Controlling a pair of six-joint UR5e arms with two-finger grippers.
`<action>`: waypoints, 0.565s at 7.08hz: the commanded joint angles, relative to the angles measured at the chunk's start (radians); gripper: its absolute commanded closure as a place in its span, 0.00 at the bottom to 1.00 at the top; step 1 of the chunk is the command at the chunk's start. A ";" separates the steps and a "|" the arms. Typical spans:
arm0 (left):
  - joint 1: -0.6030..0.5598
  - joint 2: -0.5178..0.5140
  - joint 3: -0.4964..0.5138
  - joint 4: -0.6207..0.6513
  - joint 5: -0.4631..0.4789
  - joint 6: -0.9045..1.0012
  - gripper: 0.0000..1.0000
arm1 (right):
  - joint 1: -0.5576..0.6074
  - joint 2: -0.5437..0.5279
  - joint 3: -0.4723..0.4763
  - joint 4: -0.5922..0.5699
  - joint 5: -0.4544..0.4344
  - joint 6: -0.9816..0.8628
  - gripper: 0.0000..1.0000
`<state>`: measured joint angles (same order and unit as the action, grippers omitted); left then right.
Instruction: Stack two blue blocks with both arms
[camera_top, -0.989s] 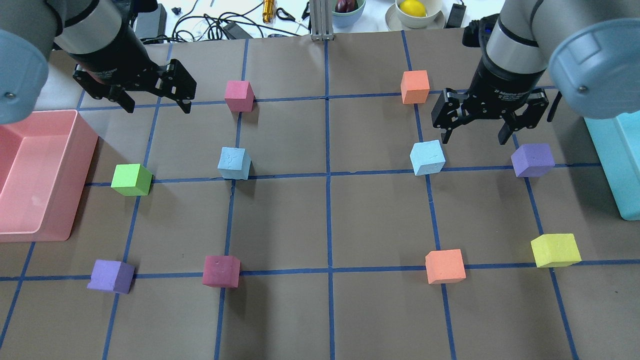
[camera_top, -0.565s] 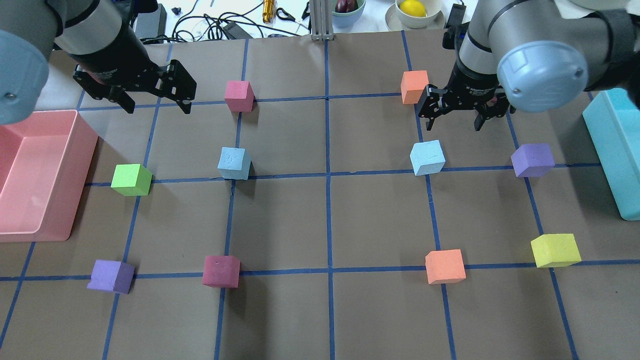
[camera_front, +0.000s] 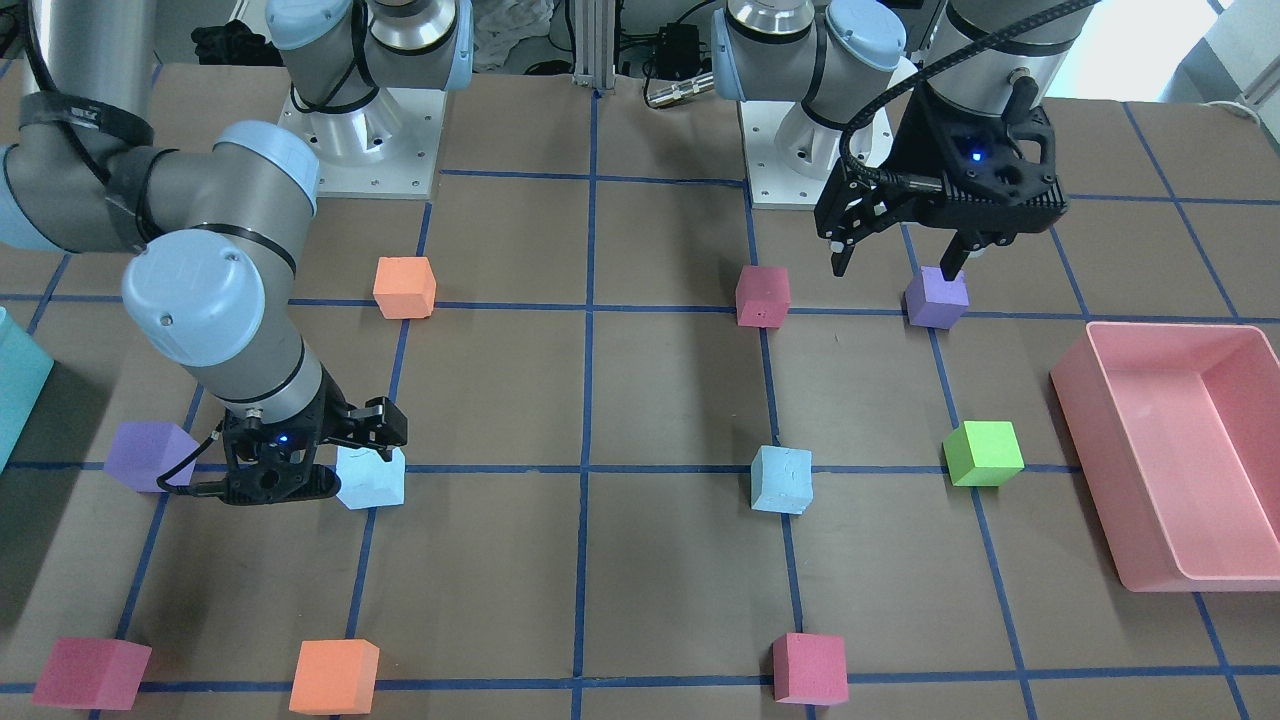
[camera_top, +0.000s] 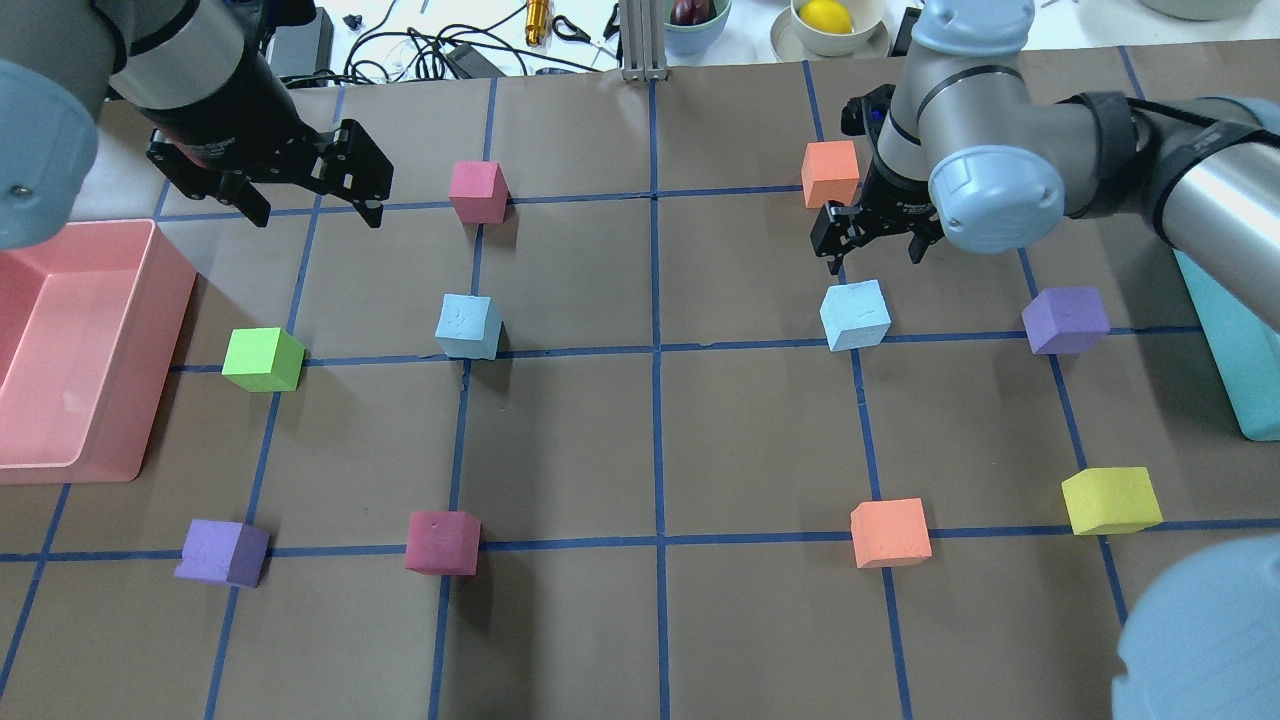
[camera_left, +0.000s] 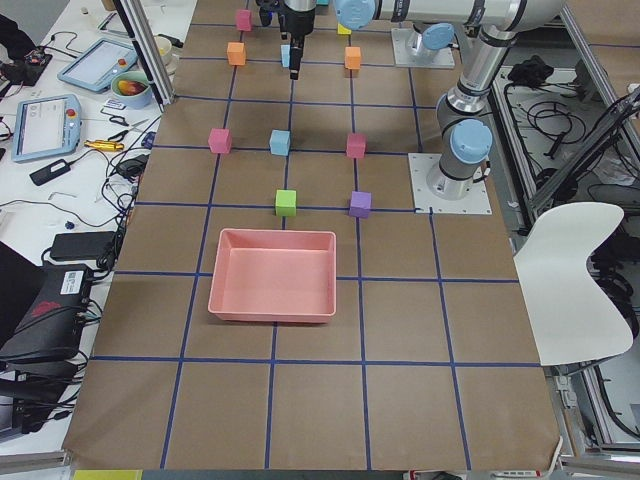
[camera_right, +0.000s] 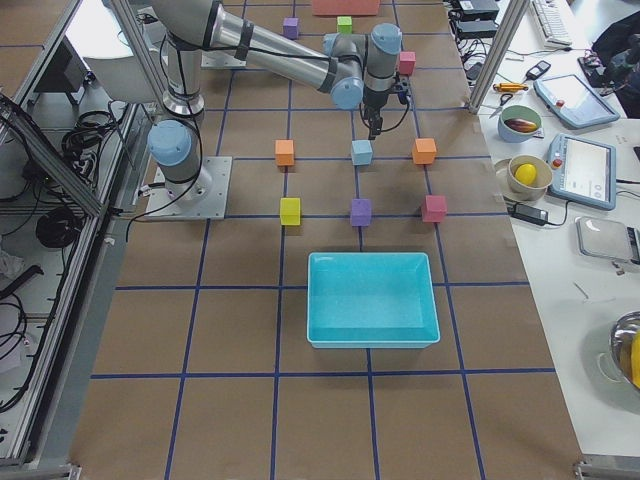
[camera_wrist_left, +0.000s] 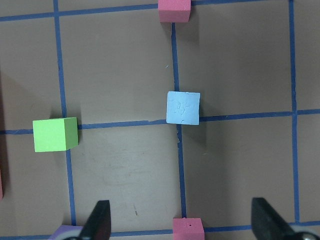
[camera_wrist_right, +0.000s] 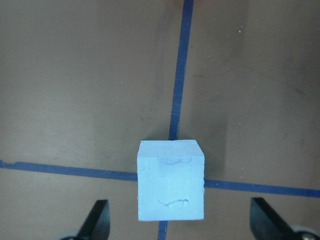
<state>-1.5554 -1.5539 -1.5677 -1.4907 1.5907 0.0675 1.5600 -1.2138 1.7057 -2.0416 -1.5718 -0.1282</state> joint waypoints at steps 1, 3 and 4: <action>0.000 0.000 0.000 0.001 0.000 0.000 0.00 | 0.000 0.058 0.055 -0.090 0.001 -0.007 0.00; 0.000 0.000 0.000 0.001 0.000 0.000 0.00 | 0.000 0.083 0.069 -0.095 0.009 0.004 0.08; 0.000 0.000 0.000 0.001 0.000 0.000 0.00 | 0.000 0.085 0.072 -0.094 0.001 0.004 0.51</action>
<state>-1.5555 -1.5539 -1.5677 -1.4895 1.5908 0.0675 1.5601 -1.1365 1.7707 -2.1332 -1.5671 -0.1284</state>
